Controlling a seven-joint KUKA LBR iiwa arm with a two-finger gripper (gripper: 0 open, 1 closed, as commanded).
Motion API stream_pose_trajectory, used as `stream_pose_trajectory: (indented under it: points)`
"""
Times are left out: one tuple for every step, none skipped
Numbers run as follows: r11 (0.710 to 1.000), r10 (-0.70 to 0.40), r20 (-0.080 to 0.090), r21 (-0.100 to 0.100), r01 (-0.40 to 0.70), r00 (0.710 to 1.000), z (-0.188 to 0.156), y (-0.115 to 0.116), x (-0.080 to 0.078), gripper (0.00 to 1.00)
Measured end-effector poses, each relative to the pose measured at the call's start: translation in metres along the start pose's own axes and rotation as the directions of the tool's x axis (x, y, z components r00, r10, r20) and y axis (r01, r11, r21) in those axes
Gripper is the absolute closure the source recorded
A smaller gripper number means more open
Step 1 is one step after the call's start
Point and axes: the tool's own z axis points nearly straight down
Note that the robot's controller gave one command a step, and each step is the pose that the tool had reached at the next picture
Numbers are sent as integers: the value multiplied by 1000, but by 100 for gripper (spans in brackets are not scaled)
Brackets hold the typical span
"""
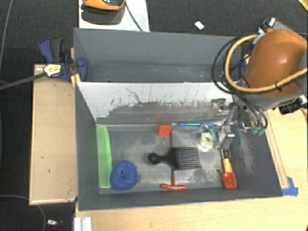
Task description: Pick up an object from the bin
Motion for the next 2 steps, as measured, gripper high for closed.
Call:
stream_pose_trajectory:
  points:
    - [1000,-1,5,0,1,1000,-2,0,-1,0]
    - [999,47,10,-1,-47,999,95,33,14,0]
